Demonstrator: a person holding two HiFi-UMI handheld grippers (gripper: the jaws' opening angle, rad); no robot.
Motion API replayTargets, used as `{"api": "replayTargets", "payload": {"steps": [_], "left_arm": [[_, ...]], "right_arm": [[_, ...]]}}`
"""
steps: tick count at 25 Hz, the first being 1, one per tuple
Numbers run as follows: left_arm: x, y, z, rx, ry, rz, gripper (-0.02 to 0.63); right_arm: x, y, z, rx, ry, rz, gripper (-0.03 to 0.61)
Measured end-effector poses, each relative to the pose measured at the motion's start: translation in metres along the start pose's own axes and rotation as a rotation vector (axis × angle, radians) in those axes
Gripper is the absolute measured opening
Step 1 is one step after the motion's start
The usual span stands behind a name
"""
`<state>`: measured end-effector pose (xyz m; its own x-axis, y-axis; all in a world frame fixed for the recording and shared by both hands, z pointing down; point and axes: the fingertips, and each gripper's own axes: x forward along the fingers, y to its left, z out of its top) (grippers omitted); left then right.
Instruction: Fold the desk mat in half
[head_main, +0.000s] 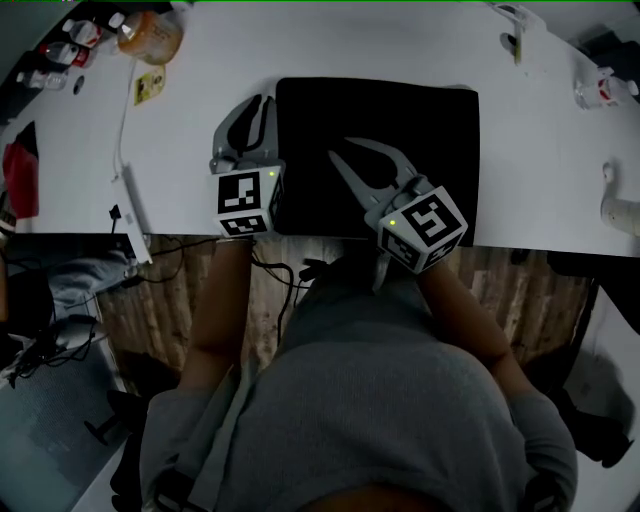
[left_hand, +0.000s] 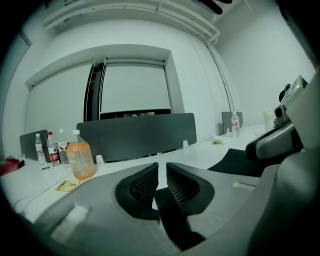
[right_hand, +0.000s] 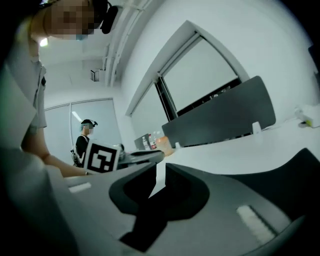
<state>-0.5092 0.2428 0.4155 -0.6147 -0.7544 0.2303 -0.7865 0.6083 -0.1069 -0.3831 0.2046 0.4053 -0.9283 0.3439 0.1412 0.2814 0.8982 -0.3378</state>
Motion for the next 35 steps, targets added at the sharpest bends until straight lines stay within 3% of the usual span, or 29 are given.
{"api": "replayTargets", "payload": {"steps": [9, 14, 22, 31, 35], "left_arm": [[-0.027, -0.055, 0.057, -0.080, -0.114, -0.037, 0.046], [-0.036, -0.076, 0.077, -0.077, -0.163, -0.072, 0.006], [-0.043, -0.096, 0.096, -0.120, -0.195, -0.112, -0.002], [-0.062, -0.111, 0.111, -0.116, -0.206, -0.088, -0.002], [-0.069, -0.124, 0.115, -0.126, -0.210, -0.078, -0.002]], "right_arm": [[-0.044, -0.020, 0.065, -0.080, -0.175, -0.117, 0.031], [-0.062, -0.019, 0.090, -0.121, -0.230, -0.156, 0.002], [-0.085, -0.021, 0.104, -0.141, -0.264, -0.185, 0.002], [-0.110, -0.016, 0.112, -0.127, -0.282, -0.166, 0.002], [-0.128, -0.014, 0.113, -0.165, -0.267, -0.174, 0.002]]}}
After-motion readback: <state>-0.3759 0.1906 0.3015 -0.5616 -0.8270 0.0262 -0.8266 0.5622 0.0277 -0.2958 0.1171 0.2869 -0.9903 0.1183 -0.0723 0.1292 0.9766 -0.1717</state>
